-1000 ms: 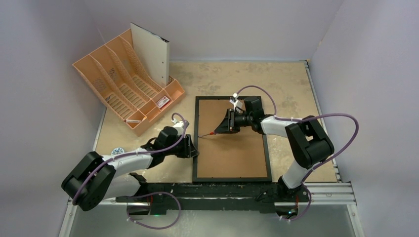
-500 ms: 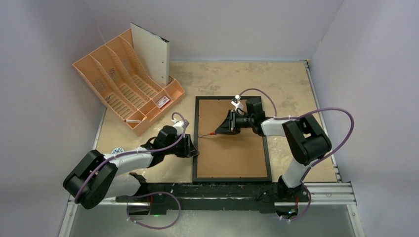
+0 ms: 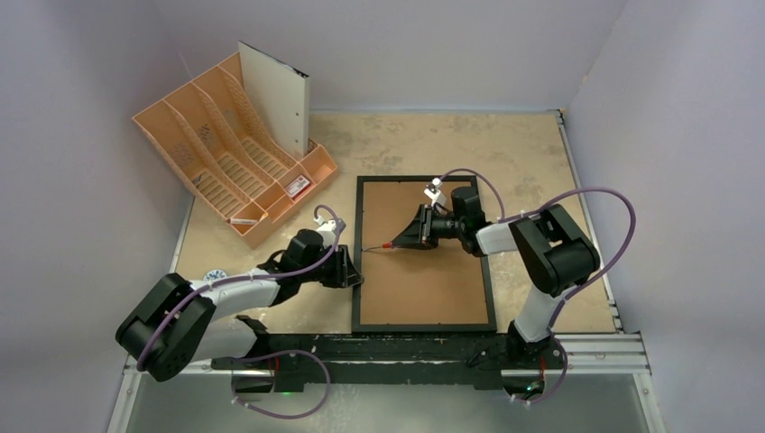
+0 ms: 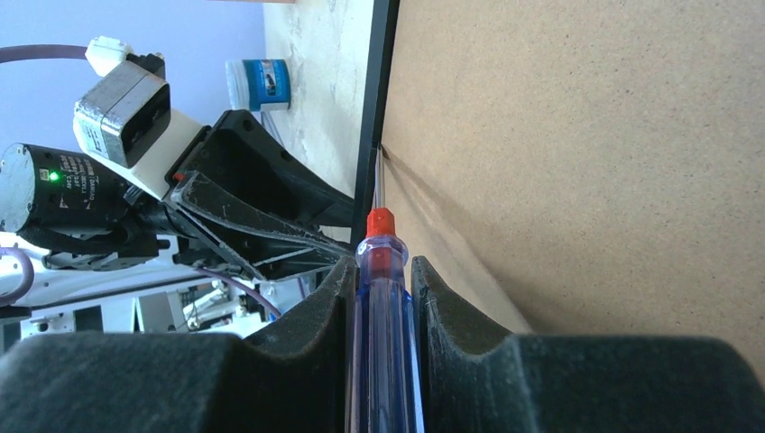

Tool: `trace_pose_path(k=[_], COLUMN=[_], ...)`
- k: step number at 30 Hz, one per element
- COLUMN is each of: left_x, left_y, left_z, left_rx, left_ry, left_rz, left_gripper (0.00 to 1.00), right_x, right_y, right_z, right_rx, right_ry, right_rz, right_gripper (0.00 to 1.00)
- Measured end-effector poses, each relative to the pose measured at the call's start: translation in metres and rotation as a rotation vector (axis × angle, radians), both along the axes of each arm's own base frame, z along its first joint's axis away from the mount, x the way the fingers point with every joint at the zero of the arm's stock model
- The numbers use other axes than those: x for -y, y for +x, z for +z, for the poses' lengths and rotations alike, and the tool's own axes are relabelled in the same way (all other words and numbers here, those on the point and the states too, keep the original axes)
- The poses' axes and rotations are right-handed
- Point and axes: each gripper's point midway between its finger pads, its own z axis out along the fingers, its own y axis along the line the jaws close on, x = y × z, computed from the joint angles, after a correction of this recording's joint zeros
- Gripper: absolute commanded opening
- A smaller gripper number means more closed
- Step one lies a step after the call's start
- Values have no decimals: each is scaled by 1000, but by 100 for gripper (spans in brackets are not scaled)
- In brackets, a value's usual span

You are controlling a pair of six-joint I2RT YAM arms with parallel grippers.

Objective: Take the photo out of the frame
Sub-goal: Release the photo frame item from the photo frame.

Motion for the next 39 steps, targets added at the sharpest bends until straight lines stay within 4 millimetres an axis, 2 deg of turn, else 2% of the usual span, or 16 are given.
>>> trace_pose_path(k=[10,29,39], left_x=[0,0,0], left_y=[0,0,0], left_z=[0,0,0], left_rx=[4,5,5], left_ry=[2,2,1], left_rz=[-5,-5,-5], left_gripper=[14,13,13], right_x=[0,-18,-29], right_y=[0,11,14], right_z=[0,31,41], right_rx=[-12,77,118], right_ry=[-10,-273,-377], right_rz=[-7,-34,-52], right_gripper=[0,0,0])
